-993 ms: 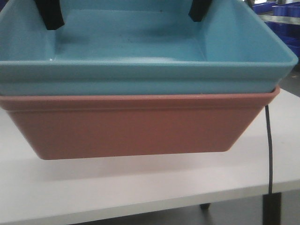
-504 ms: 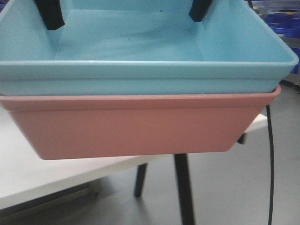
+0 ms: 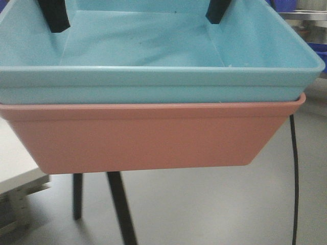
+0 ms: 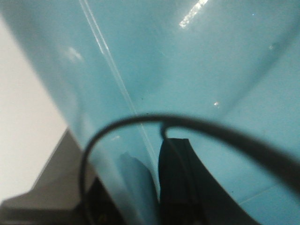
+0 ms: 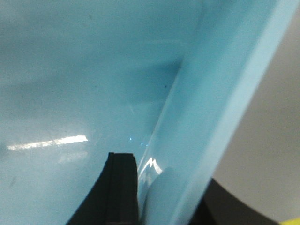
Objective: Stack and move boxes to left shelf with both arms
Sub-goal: 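Hold the stacked tubs with both grippers while the base drives away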
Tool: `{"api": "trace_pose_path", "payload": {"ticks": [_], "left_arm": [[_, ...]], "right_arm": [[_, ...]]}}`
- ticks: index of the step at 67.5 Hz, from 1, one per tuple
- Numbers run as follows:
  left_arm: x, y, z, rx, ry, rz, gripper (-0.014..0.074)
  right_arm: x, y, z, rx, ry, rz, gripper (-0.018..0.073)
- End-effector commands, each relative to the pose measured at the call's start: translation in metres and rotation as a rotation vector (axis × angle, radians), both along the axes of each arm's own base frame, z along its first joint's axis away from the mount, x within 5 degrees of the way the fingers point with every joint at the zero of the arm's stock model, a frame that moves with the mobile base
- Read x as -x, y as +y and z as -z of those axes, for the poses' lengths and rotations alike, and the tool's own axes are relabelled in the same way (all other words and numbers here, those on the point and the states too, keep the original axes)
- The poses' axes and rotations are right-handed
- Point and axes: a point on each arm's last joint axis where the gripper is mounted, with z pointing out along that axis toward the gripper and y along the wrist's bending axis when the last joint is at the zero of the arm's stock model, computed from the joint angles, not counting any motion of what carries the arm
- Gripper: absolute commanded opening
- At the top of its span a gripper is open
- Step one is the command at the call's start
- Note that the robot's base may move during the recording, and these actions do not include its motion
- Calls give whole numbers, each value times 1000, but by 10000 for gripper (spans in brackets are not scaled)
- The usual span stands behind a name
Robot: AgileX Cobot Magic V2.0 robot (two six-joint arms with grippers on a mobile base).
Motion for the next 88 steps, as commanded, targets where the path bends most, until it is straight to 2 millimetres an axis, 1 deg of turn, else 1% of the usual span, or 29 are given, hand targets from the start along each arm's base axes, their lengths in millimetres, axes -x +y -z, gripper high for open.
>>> {"api": "trace_pose_path", "payload": {"ticks": [1,88], "left_arm": [[16,-19,-37,246,-108,87,-3],[16,-19,-37,246,-108,87,-3]], "right_arm": [[13,13,-39,-187,-125,-44,57],[13,13,-39,-187,-125,-44,57]]}}
